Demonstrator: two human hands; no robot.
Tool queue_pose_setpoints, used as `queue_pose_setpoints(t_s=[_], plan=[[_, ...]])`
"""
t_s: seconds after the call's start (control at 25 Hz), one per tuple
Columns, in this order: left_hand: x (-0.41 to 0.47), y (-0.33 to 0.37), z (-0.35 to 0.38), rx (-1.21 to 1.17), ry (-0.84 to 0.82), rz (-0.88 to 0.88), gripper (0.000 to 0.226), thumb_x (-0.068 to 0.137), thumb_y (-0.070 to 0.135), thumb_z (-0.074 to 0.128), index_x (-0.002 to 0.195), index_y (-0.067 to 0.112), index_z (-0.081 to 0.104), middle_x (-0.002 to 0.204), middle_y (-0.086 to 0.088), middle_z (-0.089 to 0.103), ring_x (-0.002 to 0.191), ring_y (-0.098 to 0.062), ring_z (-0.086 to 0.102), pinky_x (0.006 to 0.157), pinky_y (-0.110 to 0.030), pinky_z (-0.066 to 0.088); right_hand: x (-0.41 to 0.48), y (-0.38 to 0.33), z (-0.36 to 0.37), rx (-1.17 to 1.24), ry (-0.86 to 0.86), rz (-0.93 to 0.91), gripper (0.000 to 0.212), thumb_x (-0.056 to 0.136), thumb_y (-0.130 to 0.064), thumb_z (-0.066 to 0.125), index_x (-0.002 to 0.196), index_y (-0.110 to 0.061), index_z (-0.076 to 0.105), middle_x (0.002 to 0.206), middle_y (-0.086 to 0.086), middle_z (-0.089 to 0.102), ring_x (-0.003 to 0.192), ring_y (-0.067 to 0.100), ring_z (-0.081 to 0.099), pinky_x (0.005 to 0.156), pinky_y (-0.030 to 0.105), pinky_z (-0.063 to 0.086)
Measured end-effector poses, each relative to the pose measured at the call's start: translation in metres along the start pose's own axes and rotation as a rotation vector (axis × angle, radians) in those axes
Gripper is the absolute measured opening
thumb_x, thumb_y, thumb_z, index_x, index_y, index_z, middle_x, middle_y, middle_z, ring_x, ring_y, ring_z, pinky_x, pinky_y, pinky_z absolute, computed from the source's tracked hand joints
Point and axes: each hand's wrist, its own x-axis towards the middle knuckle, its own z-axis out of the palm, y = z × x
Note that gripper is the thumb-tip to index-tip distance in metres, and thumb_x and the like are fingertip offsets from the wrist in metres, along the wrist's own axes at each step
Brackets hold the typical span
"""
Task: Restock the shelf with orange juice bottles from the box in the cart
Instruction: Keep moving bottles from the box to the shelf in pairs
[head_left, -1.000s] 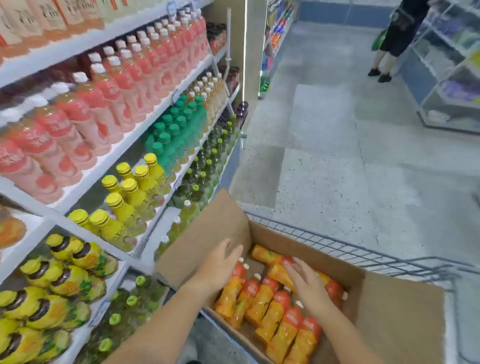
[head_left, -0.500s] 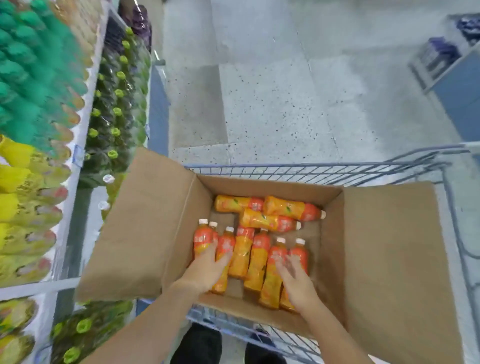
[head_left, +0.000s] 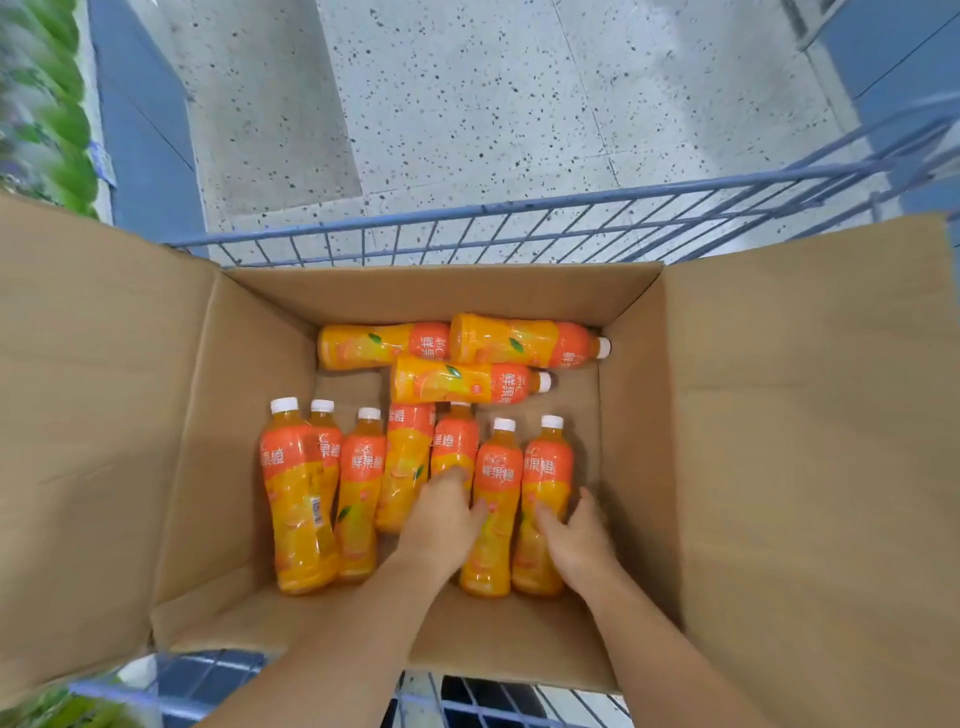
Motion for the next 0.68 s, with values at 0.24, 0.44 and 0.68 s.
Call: queue_pose_setpoints(t_s=[0.24, 0.44, 0.68], plan=[[0.020, 0.014, 0.026, 0.081, -0.024, -0.074, 0.022, 0.086, 0.029, 0.075, 0.100, 0.014, 0.070, 0.105, -0.007, 0.072, 0.100, -0.027, 0.069, 0.083, -0.034, 0.056, 0.025, 0.012, 0.011, 0.006, -0.052, 0.012, 0.046, 0.077, -0.031, 0.084, 0.114, -0.019, 0.060, 0.105, 0.001, 0.068, 0.095, 0.022, 0.065, 0.082, 0.034, 0.050], [0.024, 0.021, 0.047, -0.010, -0.092, -0.171, 0.034, 0.081, 0.041, 0.079, 0.102, 0.016, 0.071, 0.103, -0.003, 0.071, 0.097, -0.023, 0.068, 0.077, -0.029, 0.053, 0.023, 0.019, -0.001, 0.059, 0.024, 0.088, 0.035, 0.080, -0.033, 0.080, 0.107, -0.025, 0.058, 0.101, 0.000, 0.063, 0.092, 0.022, 0.061, 0.080, 0.037, 0.050], [0.017, 0.023, 0.065, -0.129, 0.008, -0.205, 0.037, 0.076, 0.036, 0.082, 0.100, 0.013, 0.065, 0.102, -0.004, 0.070, 0.080, -0.016, 0.062, 0.065, -0.023, 0.045, 0.027, 0.029, -0.006, 0.145, 0.017, 0.116, 0.040, 0.080, -0.034, 0.080, 0.114, -0.026, 0.059, 0.109, 0.002, 0.067, 0.104, 0.028, 0.066, 0.094, 0.048, 0.055]])
